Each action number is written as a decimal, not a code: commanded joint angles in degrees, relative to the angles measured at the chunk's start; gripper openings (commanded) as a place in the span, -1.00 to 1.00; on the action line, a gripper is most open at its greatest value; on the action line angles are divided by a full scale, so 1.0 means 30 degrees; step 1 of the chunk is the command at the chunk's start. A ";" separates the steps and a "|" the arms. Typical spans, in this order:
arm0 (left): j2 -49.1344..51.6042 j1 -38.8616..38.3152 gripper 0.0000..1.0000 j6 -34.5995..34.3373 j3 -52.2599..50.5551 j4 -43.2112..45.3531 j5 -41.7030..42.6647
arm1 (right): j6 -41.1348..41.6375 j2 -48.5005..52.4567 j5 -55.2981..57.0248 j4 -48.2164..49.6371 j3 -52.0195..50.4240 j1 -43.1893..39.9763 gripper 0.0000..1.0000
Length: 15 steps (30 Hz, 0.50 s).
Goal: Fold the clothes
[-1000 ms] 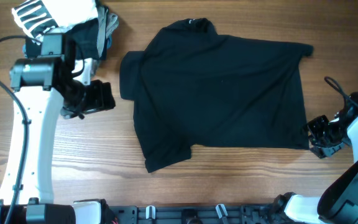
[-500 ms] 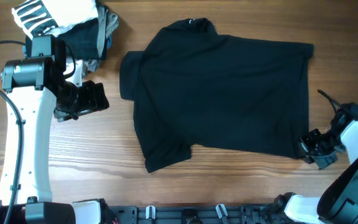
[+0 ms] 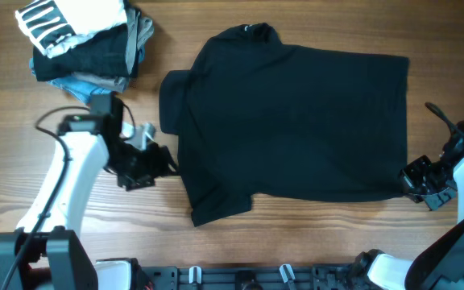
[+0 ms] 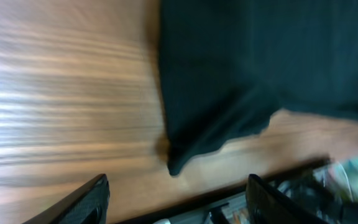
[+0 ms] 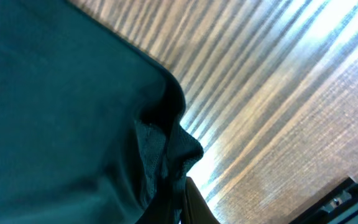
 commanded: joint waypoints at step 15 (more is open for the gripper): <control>0.2273 -0.9908 0.39 -0.8983 -0.4765 0.6164 -0.0750 | -0.1013 -0.0299 -0.1115 0.0109 0.0277 -0.0073 -0.92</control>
